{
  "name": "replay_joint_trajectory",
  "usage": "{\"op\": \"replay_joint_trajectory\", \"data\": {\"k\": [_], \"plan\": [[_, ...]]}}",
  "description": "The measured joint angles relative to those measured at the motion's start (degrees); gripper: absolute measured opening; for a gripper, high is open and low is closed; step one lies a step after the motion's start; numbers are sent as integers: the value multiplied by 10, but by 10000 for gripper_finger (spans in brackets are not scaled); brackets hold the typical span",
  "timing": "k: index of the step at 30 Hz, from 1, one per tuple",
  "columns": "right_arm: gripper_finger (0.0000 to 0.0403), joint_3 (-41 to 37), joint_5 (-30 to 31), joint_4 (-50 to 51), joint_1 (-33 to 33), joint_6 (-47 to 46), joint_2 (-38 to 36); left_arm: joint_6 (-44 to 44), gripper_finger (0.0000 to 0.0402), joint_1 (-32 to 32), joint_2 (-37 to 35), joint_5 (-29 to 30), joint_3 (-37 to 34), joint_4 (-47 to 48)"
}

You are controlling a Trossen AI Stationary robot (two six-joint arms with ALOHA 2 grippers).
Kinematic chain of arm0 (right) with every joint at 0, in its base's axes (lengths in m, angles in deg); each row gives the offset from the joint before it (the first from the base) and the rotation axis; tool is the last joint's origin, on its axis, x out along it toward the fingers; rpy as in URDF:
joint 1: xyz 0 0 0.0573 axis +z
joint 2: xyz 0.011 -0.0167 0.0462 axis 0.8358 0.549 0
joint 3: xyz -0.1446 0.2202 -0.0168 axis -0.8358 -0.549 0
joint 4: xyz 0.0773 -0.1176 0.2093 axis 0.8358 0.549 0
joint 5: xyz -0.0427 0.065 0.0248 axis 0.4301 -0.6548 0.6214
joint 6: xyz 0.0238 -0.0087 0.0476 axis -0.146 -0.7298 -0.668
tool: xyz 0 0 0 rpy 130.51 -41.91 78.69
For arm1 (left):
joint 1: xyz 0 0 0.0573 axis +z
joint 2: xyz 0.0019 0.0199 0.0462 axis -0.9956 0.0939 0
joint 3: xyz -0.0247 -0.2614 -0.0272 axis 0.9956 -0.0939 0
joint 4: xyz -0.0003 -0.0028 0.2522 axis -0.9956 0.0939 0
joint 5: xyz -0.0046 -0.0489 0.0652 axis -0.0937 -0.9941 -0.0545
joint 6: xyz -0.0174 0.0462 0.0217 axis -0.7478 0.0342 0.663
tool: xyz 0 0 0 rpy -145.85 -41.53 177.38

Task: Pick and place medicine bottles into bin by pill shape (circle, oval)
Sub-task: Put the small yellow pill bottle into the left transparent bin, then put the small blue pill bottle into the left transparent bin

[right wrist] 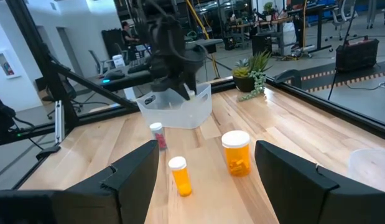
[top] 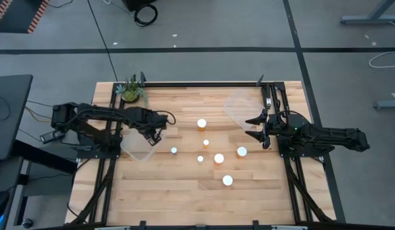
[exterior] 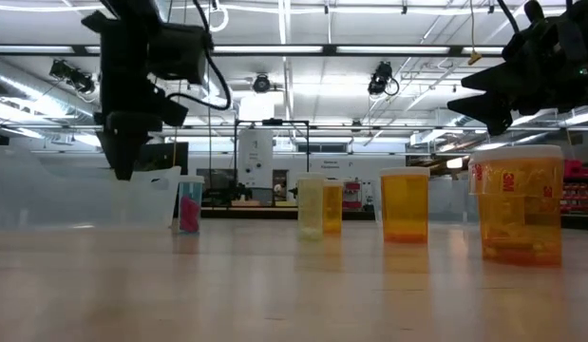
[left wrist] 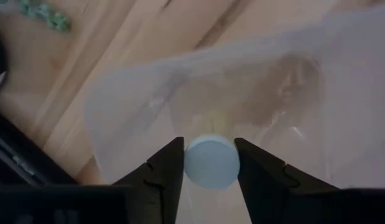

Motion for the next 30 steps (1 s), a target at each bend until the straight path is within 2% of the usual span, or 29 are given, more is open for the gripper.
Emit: {"op": "replay_joint_trajectory", "data": {"k": [11, 23, 30], "plan": [[272, 0, 0, 0, 0, 0, 0, 18, 139, 52, 0, -6, -7, -11], [272, 0, 0, 0, 0, 0, 0, 19, 225, 60, 0, -11, -7, -11], [272, 0, 0, 0, 0, 0, 0, 30, 237, 60, 0, -29, 34, 45]]}}
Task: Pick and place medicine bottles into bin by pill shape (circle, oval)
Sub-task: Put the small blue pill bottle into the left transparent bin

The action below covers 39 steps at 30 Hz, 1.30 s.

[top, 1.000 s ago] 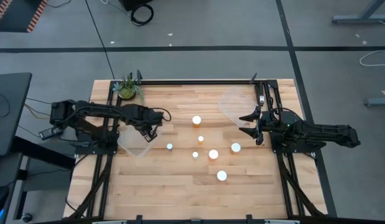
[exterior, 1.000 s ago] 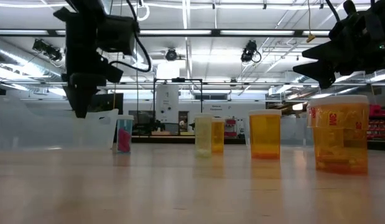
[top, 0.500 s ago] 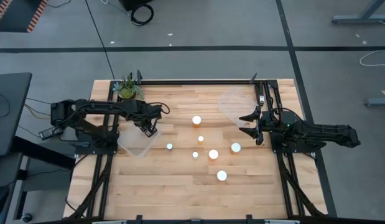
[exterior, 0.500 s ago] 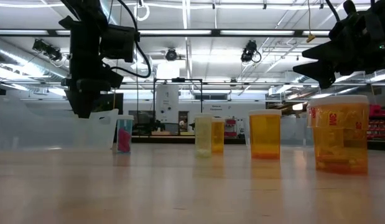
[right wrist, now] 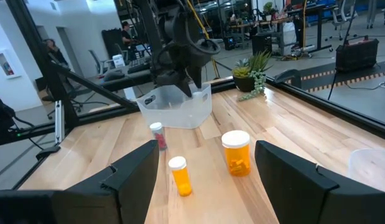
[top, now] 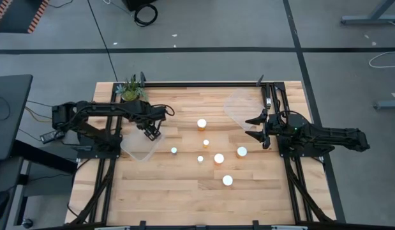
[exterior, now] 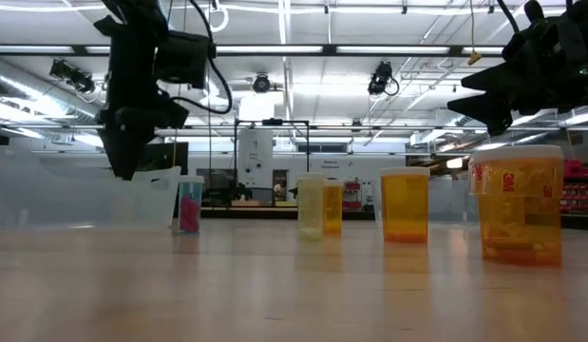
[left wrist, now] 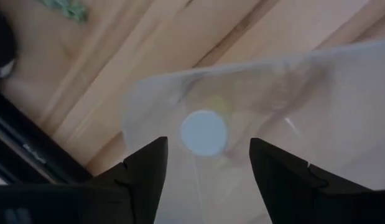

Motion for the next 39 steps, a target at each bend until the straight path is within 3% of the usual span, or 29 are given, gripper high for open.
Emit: {"op": "replay_joint_trajectory", "data": {"k": [6, 19, 24, 34, 39], "plan": [[272, 0, 0, 0, 0, 0, 0, -9, 232, -10, 0, 0, 70, 19], [272, 0, 0, 0, 0, 0, 0, -52, 234, -98, 16, -23, 104, -131], [272, 0, 0, 0, 0, 0, 0, -72, 238, -143, 63, -47, 120, -147], [272, 0, 0, 0, 0, 0, 0, -59, 245, -198, 199, -65, 253, -109], [272, 0, 0, 0, 0, 0, 0, -15, 267, -214, 244, -74, 286, -80]]}}
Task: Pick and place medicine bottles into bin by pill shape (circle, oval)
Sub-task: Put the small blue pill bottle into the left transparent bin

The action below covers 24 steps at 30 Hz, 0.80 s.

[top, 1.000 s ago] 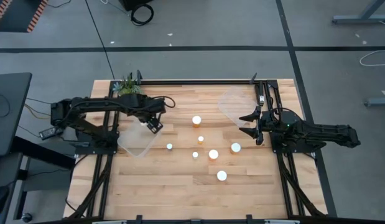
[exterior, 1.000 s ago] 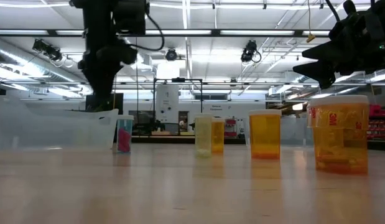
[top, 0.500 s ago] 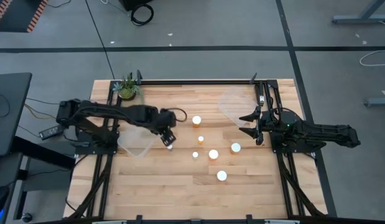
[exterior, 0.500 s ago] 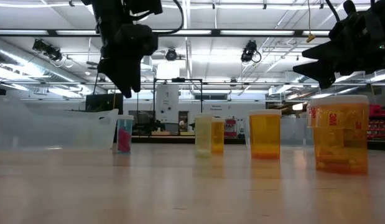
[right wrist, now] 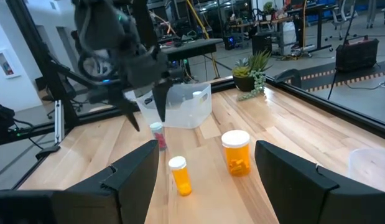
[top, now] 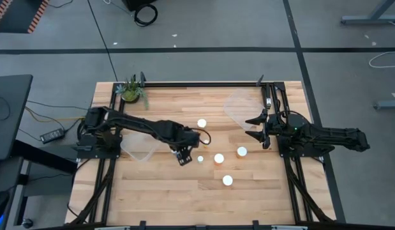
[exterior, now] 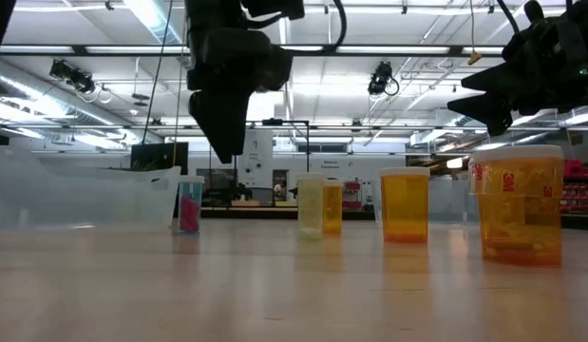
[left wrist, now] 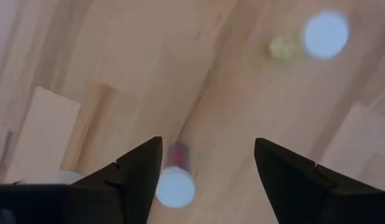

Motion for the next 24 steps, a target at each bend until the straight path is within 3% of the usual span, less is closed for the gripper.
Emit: {"op": "replay_joint_trajectory", "data": {"k": [5, 10, 17, 24], "plan": [[272, 0, 0, 4, 0, 0, 0, 31, 289, 0, 23, 1, 1, 20], [272, 0, 0, 4, 0, 0, 0, 73, 286, 0, 50, 1, 1, 47], [272, 0, 0, 8, 0, 0, 0, 79, 262, -1, 68, 1, -1, 66], [272, 0, 0, 10, 0, 0, 2, 77, 214, -3, 74, 0, -1, 76]]}}
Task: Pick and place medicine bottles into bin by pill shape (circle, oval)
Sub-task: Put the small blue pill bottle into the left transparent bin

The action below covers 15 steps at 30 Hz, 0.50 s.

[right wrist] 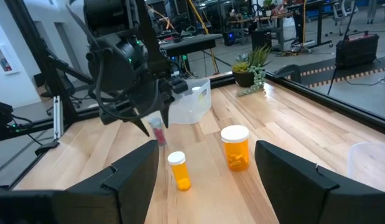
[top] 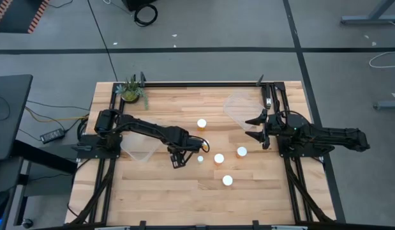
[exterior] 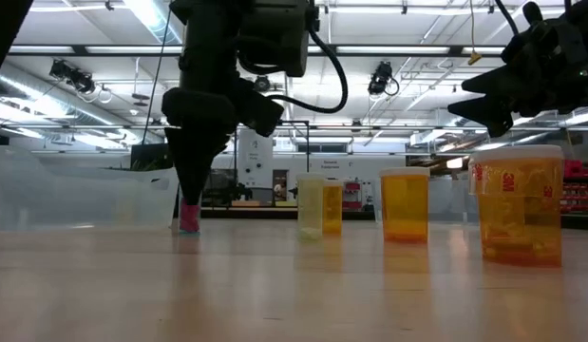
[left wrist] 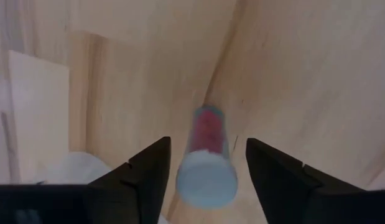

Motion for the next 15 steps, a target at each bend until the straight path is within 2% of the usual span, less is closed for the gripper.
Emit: {"op": "replay_joint_trajectory", "data": {"k": [10, 15], "plan": [[272, 0, 0, 1, 0, 0, 0, -1, 131, 0, -1, -1, 0, 7], [272, 0, 0, 1, 0, 0, 0, -3, 115, 0, -1, -20, 0, 26]]}}
